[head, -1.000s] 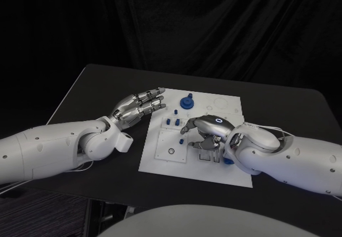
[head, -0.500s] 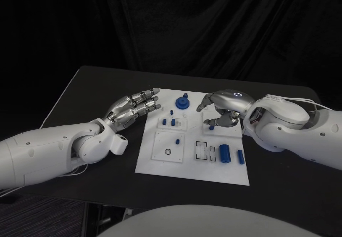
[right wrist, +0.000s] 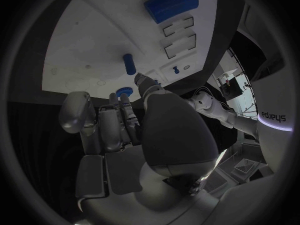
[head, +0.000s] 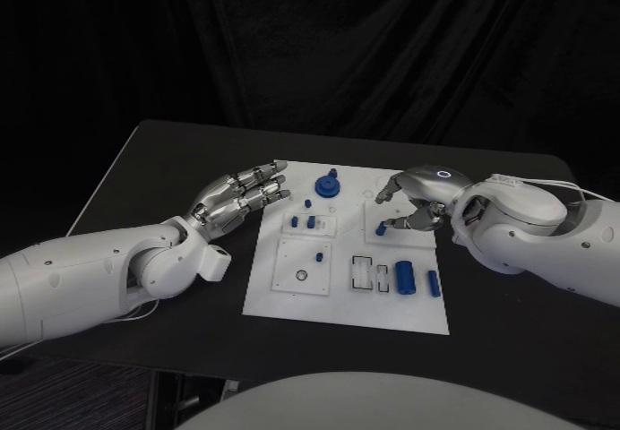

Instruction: Assemble the parts on the task board

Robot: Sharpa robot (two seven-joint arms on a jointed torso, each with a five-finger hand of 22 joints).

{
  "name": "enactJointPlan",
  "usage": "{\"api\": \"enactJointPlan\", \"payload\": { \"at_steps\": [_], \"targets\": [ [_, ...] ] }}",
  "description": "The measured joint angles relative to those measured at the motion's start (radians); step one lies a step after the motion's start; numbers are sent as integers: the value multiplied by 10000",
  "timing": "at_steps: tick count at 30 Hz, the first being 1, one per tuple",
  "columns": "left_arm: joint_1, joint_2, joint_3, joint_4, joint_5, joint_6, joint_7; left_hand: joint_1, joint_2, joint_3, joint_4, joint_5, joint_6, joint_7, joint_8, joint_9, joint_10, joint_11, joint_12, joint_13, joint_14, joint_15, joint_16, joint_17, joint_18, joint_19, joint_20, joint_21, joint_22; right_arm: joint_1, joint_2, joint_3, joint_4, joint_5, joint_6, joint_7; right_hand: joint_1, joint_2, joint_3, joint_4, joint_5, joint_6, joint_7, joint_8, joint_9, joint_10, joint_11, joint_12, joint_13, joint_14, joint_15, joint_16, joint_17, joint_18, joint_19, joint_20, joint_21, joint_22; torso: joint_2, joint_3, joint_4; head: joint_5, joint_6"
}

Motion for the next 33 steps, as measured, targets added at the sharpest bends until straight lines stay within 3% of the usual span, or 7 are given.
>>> {"api": "enactJointPlan", "payload": {
  "at_steps": [7, 18, 21, 25, 33],
  "targets": [
    [0, -21, -1, 15, 0, 0, 0, 0, 0, 0, 0, 0, 0, 0, 0, -1, 0, 0, 0, 0, 0, 0, 0, 0, 0, 0, 0, 0, 0, -162, -22, 0, -11, -65, 11, -114, -85, -10, -110, 110, -381, 56, 56, 0, -129, 249, -66, 0, -164, 37, -38, 0, 0, 0, 53, -53, 58, 0, -2, 13, -24, 64, 0],
    [0, -27, -1, 25, 0, -1, 0, 0, 0, 41, 41, 0, 36, 36, 0, 8, 0, 0, 0, 0, 0, 0, 0, 0, 0, 0, 0, 0, 1, -214, 21, 1, -40, -12, 34, -84, 110, -55, -65, 65, -430, 19, 165, 0, -302, 660, -122, 0, -336, 106, -107, 0, -17, -1, 126, -126, 175, 0, -10, 15, -18, -2, 0],
    [0, -23, 0, 25, 0, -1, 0, 0, 0, 41, 41, 0, 36, 36, 0, 8, 0, 0, 0, 0, 0, 0, 0, 0, -1, 0, 0, 0, 1, -263, 73, 4, -132, 8, 34, -31, 325, 20, 33, -91, -212, 232, 250, 96, -314, 946, -177, -41, -415, 128, -128, 0, -17, 0, 163, -163, 213, 0, -14, 13, -18, -15, 0],
    [0, -23, 0, 25, 1, 0, 0, 0, 0, 41, 41, 0, 36, 36, 0, 8, 0, 0, 0, 0, 0, 0, 0, 0, 1, 37, 37, 0, 2, -381, 160, 5, -267, 37, 21, 54, 433, 31, 174, -225, 108, 561, 200, 185, -314, 1416, -262, -184, -518, 178, -179, -1, 52, -1, 249, -180, 340, 3, -13, 10, -23, -3, 0],
    [-1, -32, 0, 34, 1, 3, 0, 0, 0, 69, 13, 40, 72, 0, -1, 7, 0, 0, 0, 0, 0, 0, 0, -1, 0, 37, 37, 0, 2, -580, 303, 0, -535, 64, -91, 281, 598, 23, 580, -229, 168, 934, 185, 282, -302, 2039, -363, -441, -569, 249, -249, 32, 71, -1, 321, -252, 408, 7, -9, 5, -31, 44, 0]
  ]
}}
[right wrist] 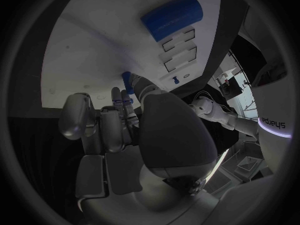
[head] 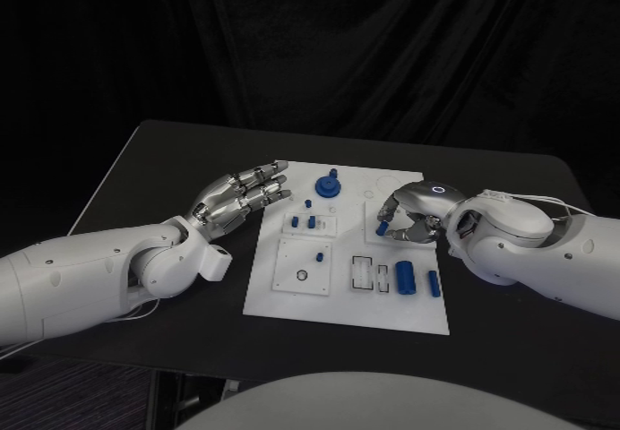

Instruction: Assemble the parts on the task board

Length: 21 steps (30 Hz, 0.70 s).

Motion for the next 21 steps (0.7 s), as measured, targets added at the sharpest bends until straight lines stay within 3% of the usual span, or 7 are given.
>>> {"api": "enactJointPlan", "payload": {
  "at_steps": [13, 21],
  "targets": [
    [-8, 48, 0, -57, 0, 21, 0, 0, 0, 73, -18, 39, 0, 0, 0, -1, 1, 0, 40, 0, 0, 0, 0, 0, 0, 0, 0, 0, 0, -154, 233, 3, -258, 16, -177, 270, 87, -87, 239, 18, 0, 50, -20, 0, 0, 395, -90, -179, 1, 0, -72, -1, -2, 0, 35, -35, 12, -2, -6, 3, 12, -38, 0],
    [-26, 56, -1, -79, 0, 54, 0, 0, 0, 129, -19, 39, 38, 39, 0, -1, 0, 0, 40, 0, 0, 0, 0, 0, 1, 0, 0, 0, 0, -268, 356, 4, -383, 20, -219, 353, 158, -90, 486, -9, -45, 122, -20, 0, -1, 586, -80, -295, 2, -29, -101, -2, -25, 0, 0, -70, 12, -2, -13, -1, 7, 19, -1]
  ]
}}
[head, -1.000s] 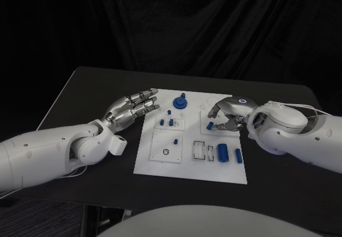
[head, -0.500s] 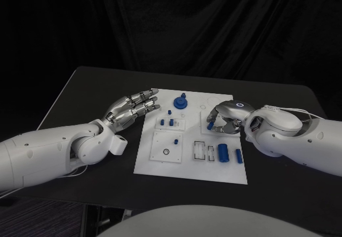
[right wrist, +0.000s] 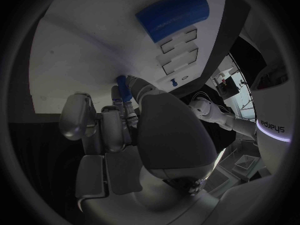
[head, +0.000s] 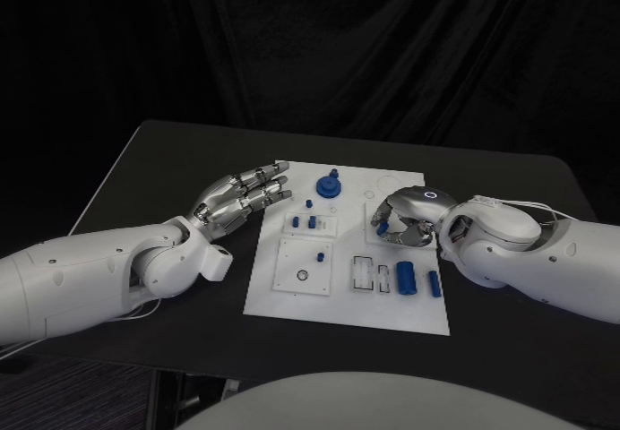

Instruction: Assemble the parts on the task board

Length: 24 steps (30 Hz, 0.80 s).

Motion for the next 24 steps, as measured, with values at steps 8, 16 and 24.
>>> {"api": "enactJointPlan", "payload": {
  "at_steps": [8, 16, 24],
  "targets": [
    [-21, -10, 0, -5, 0, 28, 0, 0, 0, 36, 18, 0, -1, -1, 37, 12, 0, 0, 0, 0, 0, 0, 0, 0, 0, 0, 0, 0, 0, -23, 23, 1, -12, 2, -108, 25, 368, 46, 350, -240, -4, 722, -76, 299, 218, 648, -126, -80, 4, 25, -121, 0, -27, -1, 19, -125, 0, -1, -5, -6, 0, 12, 0],
    [-60, -1, 0, -6, 0, 56, 0, 0, 0, 64, -9, 0, 32, 33, 37, 11, 0, 0, 0, 0, 0, 0, 0, 0, -1, 0, 0, 0, 0, -30, -46, 7, 35, 3, -197, 10, 511, 59, 765, -488, -398, 1002, -182, 397, 444, 973, -144, -292, 3, -6, -222, -41, -72, -2, 18, -198, 0, -2, -5, 1, 3, 31, 0],
    [-70, -1, 0, -14, 0, 81, 0, 0, 0, 64, -9, 0, 32, 33, 36, 10, 0, 0, 0, 0, 0, 0, 0, 0, -1, 0, 0, 37, 1, -27, -121, 15, 136, 3, -295, 1, 560, 32, 925, -565, -476, 1162, -234, 503, 649, 1059, -59, -351, 4, -36, -251, -85, -133, 0, -18, -234, 0, -2, -12, 6, -19, 56, 5]
  ]
}}
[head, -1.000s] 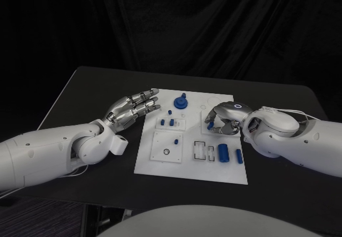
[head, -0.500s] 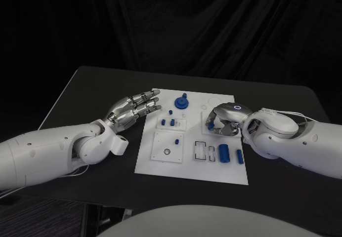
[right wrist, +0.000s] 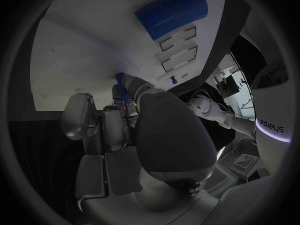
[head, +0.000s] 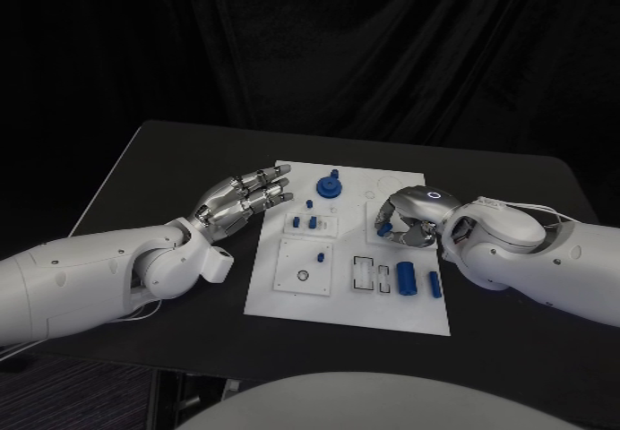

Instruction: Assemble the parts on the task board

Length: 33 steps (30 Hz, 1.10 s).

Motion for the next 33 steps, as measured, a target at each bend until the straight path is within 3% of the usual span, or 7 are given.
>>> {"api": "enactJointPlan", "payload": {
  "at_steps": [4, 9, 17, 25, 33],
  "targets": [
    [-1, -2, 0, 0, 0, 8, 0, -32, 32, 0, 0, 0, 0, 0, 0, 0, 0, 0, 0, 0, 0, 0, 0, 0, 1, 0, 0, 0, 0, 96, -60, -9, 110, 1, -54, 1, 0, 0, 41, -41, -40, 72, 1, 49, 60, 0, 0, -3, 0, -6, -6, 0, -15, -1, 0, 0, 0, 0, -1, -3, 0, 8, 0],
    [-4, -2, 0, -3, 1, 15, 0, -42, 42, 59, 2, 0, 0, 0, 0, -1, 0, 0, 40, 0, 0, 0, 0, 0, 0, 37, -37, 0, 0, 405, -152, -5, 348, 4, -123, 3, 0, 0, 41, -42, -110, 71, 1, 49, 111, 34, 35, -21, 2, -6, -6, 0, -25, -1, 0, 0, 0, 0, 0, -10, 3, -3, 0],
    [-6, 4, 0, -16, 1, 17, 0, -42, 42, 61, 4, 0, 36, 36, -1, -1, 0, 0, 39, 0, 0, 0, 0, 0, 1, 36, -37, 0, 0, 805, -313, 5, 1157, -12, -188, -30, -1, -1, 83, -84, -224, 71, 1, 49, 174, 73, 72, -59, 4, 29, -41, -41, -43, 0, 12, -60, 0, -1, 1, -12, 28, -21, 1],
    [-14, 92, 0, -74, 1, 29, 1, -42, 42, 291, 14, 146, 197, 54, 44, 28, 52, 52, 194, 27, 90, 90, 47, 22, 1, 134, -19, 44, 70, 834, 51, -8, 1863, -321, -74, -226, -3, -2, 113, -115, -273, 34, -36, 49, 254, 127, 125, -114, 4, -8, -78, -41, -85, 0, 0, -71, -1, -1, 6, -24, 25, -23, 1],
    [-59, 135, 1, -94, 1, 52, 1, -42, 42, 462, -7, 197, 322, 35, 44, 38, 127, 56, 272, 37, 165, 90, 88, 34, 0, 203, -21, 101, 154, 602, 875, -10, 1944, -941, 241, -268, -71, -70, 122, -125, -388, 69, -71, 98, 467, 143, 110, -104, 93, -8, -78, -81, -130, 0, 0, -71, -55, -1, 11, -30, 25, -81, -2]
  ]
}}
